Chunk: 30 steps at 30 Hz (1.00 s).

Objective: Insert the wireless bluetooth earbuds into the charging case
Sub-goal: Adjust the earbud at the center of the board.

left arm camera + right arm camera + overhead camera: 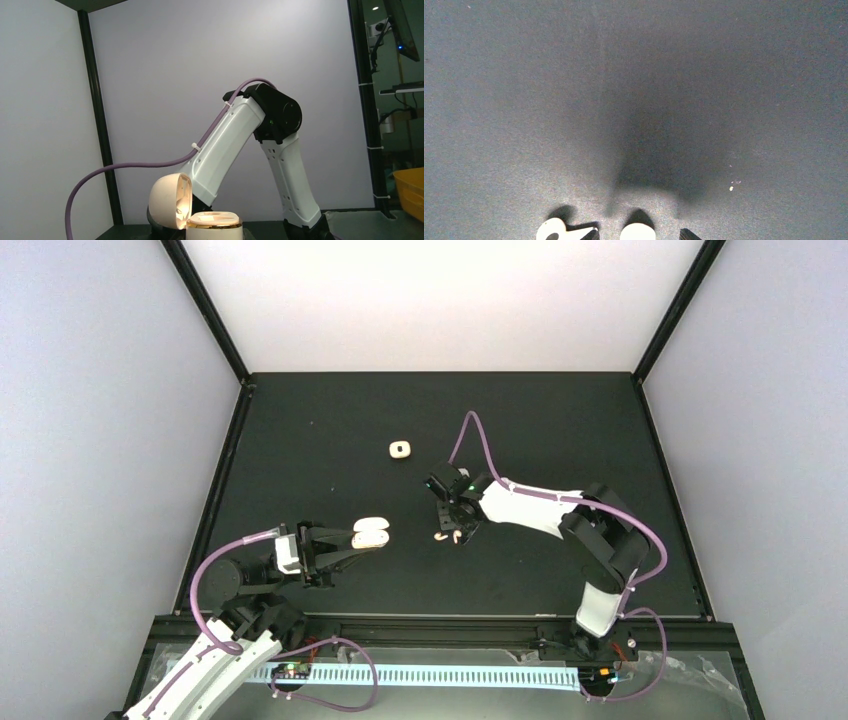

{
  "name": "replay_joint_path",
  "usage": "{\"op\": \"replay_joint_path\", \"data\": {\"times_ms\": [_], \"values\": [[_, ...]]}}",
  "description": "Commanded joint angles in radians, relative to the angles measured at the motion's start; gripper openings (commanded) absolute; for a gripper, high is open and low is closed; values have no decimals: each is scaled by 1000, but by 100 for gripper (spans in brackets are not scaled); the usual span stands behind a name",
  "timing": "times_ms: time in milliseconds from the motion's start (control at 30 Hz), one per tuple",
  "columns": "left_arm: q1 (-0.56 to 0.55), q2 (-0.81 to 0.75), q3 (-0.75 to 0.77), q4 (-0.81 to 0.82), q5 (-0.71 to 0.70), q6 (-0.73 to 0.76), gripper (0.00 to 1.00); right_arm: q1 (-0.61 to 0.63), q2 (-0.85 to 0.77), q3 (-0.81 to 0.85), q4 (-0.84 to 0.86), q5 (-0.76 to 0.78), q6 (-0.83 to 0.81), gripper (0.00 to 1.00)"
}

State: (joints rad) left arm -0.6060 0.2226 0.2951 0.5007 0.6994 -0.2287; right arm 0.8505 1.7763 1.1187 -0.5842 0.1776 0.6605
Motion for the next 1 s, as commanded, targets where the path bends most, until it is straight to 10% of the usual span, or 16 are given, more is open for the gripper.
{"op": "replay_joint_path", "data": {"times_ms": [0,967], "values": [[-3,-5,41,-9,-8,15,2,-5,32,3,-1,-9,4,40],[-3,1,49,-23,-6,12,2,16,63,-27,-57,-42,56,36]]}}
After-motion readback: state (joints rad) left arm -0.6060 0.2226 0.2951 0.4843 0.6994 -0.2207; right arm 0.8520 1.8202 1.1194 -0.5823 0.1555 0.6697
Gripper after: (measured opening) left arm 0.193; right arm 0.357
